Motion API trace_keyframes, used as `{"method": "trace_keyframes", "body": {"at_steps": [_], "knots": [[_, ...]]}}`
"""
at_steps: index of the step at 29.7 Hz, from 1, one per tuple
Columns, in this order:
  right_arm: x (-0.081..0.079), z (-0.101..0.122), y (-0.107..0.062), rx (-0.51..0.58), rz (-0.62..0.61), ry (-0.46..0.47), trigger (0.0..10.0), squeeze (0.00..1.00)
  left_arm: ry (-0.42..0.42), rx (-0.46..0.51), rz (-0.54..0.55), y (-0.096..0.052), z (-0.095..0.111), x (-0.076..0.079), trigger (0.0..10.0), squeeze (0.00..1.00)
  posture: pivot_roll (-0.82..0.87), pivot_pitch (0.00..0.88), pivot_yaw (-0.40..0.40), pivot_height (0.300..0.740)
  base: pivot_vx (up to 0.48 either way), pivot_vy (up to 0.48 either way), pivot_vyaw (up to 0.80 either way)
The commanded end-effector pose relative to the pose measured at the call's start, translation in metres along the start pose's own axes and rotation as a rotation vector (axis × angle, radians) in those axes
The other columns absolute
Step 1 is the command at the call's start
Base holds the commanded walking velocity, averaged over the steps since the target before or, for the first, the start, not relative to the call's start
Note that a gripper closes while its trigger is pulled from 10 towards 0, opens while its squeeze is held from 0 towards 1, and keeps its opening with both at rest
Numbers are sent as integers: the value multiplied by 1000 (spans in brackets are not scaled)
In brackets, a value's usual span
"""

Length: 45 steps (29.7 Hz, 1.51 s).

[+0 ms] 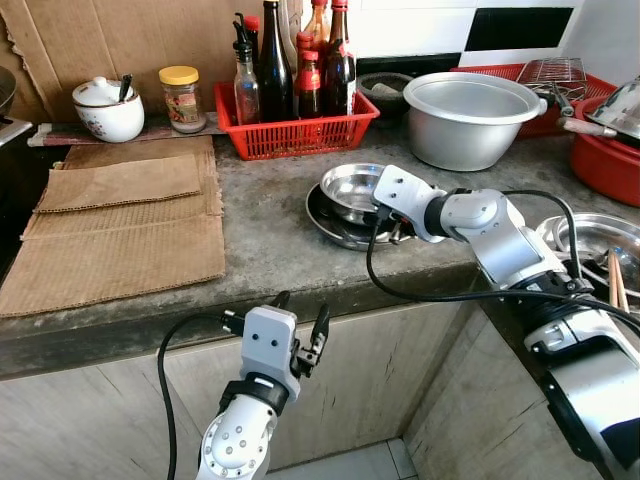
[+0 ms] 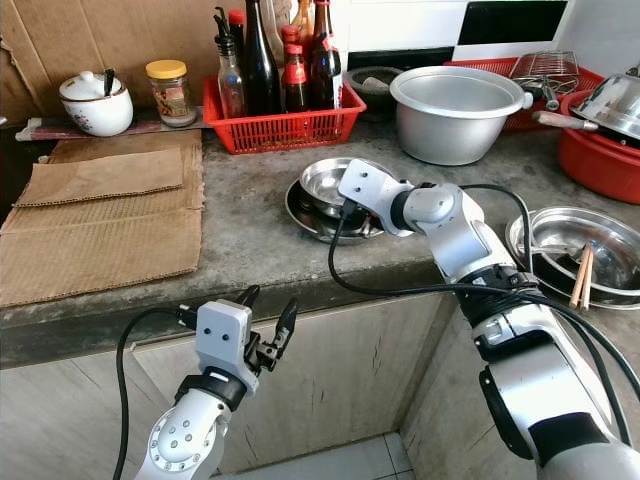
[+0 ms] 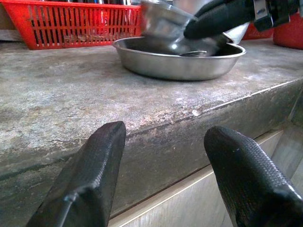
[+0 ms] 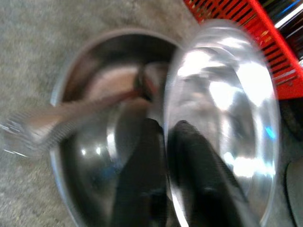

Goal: Kitchen organization

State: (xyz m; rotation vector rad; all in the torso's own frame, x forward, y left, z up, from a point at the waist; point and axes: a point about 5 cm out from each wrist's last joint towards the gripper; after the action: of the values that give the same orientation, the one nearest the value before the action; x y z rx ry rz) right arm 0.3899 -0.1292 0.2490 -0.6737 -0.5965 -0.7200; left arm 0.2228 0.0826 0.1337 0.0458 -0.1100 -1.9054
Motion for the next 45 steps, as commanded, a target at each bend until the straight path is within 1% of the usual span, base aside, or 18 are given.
{"method": "trace_keyframes", "body": {"at_steps": [1, 10, 11, 13, 16, 18, 19, 20, 22, 26, 28, 32, 33, 34, 37, 38, 42, 45], "knots": [[8, 7, -3, 26, -27, 7, 0, 0, -7, -10, -5, 0, -1, 2, 10000, 0, 57, 71, -61, 740, 0, 0, 0], [12, 18, -4, 108, -79, 48, 0, 0, -10, -13, -5, -1, -2, 1, 10000, 0, 57, 61, -59, 740, 0, 0, 0], [12, 19, -4, 128, -99, 76, 0, 0, -10, -14, -6, -1, -2, 1, 10000, 0, 58, 59, -56, 740, 0, 0, 0], [16, 26, -6, 228, -216, 187, 0, 0, -9, -14, -5, -1, -3, 1, 10000, 0, 62, 58, -59, 740, 0, 0, 0], [18, 29, -8, 285, -283, 260, 0, 0, -8, -14, -4, -1, -2, 1, 10000, 0, 62, 59, -57, 740, 0, 0, 0], [17, 36, -14, 384, -354, 342, 0, 0, -5, -12, -2, -1, -2, 0, 10000, 0, 64, 62, -57, 740, 0, 0, 0], [16, 40, -18, 444, -402, 408, 0, 0, -4, -10, 1, 0, -1, 0, 10000, 0, 63, 63, -54, 740, 0, 0, 0], [16, 40, -18, 444, -402, 408, 0, 0, -4, -10, 1, 0, -1, 0, 10000, 0, 63, 63, -54, 740, 0, 0, 0], [13, 42, -24, 500, -465, 466, 0, 0, 1, -4, 4, 0, 0, -1, 10000, 0, 62, 62, -55, 740, 0, 0, 0], [-1, 44, -40, 586, -605, 536, 0, 0, 5, 9, 21, -1, 2, -3, 10000, 0, 61, 64, -49, 740, 0, 0, 0], [-10, 45, -50, 629, -673, 535, 0, 0, 4, 16, 25, -1, 3, -4, 10000, 0, 61, 65, -48, 740, 0, 0, 0], [-25, 46, -61, 638, -754, 553, 0, 0, 4, 33, 39, -1, 6, -6, 10000, 0, 58, 65, -42, 740, 0, 0, 0], [-31, 43, -66, 616, -820, 587, 0, 0, 4, 46, 51, 0, 9, -7, 10000, 0, 55, 64, -39, 740, 0, 0, 0], [-31, 43, -66, 616, -820, 587, 0, 0, 4, 46, 51, 0, 9, -7, 10000, 0, 55, 64, -39, 740, 0, 0, 0], [-44, 41, -72, 596, -864, 594, 0, 0, 6, 70, 61, 1, 14, -7, 10000, 0, 50, 62, -33, 740, 0, 0, 0], [-44, 41, -72, 596, -864, 594, 0, 0, 6, 70, 61, 1, 14, -7, 10000, 0, 50, 62, -33, 740, 0, 0, 0], [-74, 33, -80, 531, -880, 594, 0, 0, 11, 116, 60, 3, 24, -7, 10000, 0, 46, 64, -25, 740, 0, 0, 0], [-79, 32, -82, 520, -869, 601, 0, 0, 16, 128, 58, 4, 27, -7, 10000, 0, 45, 64, -22, 740, 0, 0, 0]]}}
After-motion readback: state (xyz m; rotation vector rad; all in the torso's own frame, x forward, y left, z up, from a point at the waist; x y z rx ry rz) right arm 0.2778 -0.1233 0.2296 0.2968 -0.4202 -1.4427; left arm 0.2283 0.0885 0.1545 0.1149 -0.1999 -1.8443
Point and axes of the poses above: a point about 5 cm out from each wrist's last joint towards the gripper, its own y axis pointing out of the wrist towards the gripper, its own z axis along the axis of the wrist's last joint, x = y × z, and after that the axes turned 4 degrees about -y, right-handed
